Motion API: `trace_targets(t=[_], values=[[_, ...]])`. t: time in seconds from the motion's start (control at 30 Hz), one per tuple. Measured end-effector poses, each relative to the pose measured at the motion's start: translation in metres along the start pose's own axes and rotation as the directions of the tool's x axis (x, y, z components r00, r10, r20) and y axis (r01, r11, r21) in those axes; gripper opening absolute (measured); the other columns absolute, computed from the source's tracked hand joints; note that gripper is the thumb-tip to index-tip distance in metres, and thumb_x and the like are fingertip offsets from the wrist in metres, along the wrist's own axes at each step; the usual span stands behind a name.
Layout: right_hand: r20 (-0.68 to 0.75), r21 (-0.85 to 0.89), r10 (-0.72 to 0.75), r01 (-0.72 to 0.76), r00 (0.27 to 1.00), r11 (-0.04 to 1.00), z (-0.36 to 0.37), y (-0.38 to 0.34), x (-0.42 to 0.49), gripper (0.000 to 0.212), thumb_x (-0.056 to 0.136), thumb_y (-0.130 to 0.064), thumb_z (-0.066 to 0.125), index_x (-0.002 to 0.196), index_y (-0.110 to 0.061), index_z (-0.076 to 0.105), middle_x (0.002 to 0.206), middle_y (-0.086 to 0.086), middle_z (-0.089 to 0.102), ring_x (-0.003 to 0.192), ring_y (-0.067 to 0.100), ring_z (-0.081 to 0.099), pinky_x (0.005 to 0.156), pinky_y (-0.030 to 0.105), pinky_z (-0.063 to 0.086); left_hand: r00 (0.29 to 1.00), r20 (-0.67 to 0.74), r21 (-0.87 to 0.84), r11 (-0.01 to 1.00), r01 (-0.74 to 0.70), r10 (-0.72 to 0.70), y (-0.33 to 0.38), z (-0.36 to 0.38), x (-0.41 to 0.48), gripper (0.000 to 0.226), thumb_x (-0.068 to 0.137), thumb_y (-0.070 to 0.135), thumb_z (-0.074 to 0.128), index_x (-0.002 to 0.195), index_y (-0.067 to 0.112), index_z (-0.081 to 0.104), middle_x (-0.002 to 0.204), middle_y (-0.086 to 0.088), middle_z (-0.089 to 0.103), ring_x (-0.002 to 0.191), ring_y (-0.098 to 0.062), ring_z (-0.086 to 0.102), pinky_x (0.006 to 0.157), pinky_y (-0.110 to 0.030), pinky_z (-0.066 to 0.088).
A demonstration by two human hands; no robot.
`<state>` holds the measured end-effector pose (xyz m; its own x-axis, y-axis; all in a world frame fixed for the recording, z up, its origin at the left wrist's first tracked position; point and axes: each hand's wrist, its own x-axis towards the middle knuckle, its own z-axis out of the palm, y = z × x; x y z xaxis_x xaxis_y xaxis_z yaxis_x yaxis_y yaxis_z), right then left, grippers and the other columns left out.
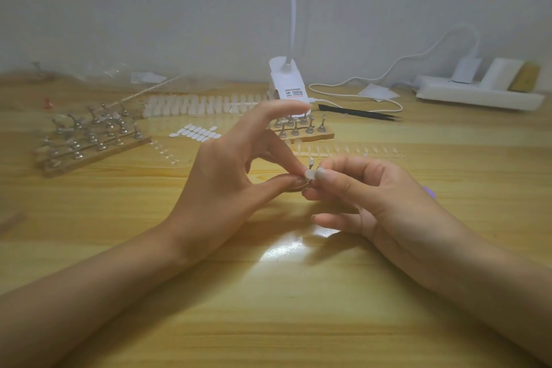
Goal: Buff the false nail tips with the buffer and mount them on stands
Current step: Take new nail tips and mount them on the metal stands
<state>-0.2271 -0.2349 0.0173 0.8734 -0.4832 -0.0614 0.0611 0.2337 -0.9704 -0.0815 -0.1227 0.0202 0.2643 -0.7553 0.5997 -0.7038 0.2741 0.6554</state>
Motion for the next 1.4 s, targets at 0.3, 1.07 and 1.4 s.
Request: trace_targets(t=[0.3,1.07,1.4], values=[[-0.009,-0.035,-0.007,0.007,1.000,0.999,0.001,-0.001,-0.002,0.006,0.075,-0.021,0.072,0.076,-0.015,0.072,0.082,0.002,0.072,0.078,0.011,0.072,0.057,0.022,0.057,1.000,-0.009,0.056,0.998,-0.023,0.024,0.000,0.000,-0.001,0.060,0.078,0.012,0.080,0.131,0.014,0.054,0.078,0.009,0.073,0.081,0.002,0.066,0.075,-0.003,0.036],[0.106,-0.063,0.026,-0.020,0.994,0.998,-0.004,-0.007,0.001,0.018,0.077,-0.022,0.083,0.082,-0.020,0.066,0.073,0.000,0.063,0.057,0.012,0.061,0.041,0.019,0.044,0.997,-0.032,0.062,0.996,-0.067,0.069,0.003,0.002,-0.002,0.056,0.083,0.019,0.076,0.132,0.023,0.051,0.080,0.015,0.071,0.082,-0.005,0.069,0.065,-0.028,0.051],[0.289,-0.732,-0.477,0.513,0.830,0.449,-0.015,-0.019,-0.002,0.021,0.083,-0.031,0.067,0.079,-0.011,0.068,0.071,-0.007,0.061,0.050,0.014,0.063,0.038,0.024,0.048,0.997,0.061,0.102,0.993,-0.058,0.052,0.005,0.003,-0.005,0.081,0.077,0.006,0.081,0.146,0.021,0.040,0.081,0.013,0.071,0.084,0.000,0.068,0.079,-0.007,0.043]])
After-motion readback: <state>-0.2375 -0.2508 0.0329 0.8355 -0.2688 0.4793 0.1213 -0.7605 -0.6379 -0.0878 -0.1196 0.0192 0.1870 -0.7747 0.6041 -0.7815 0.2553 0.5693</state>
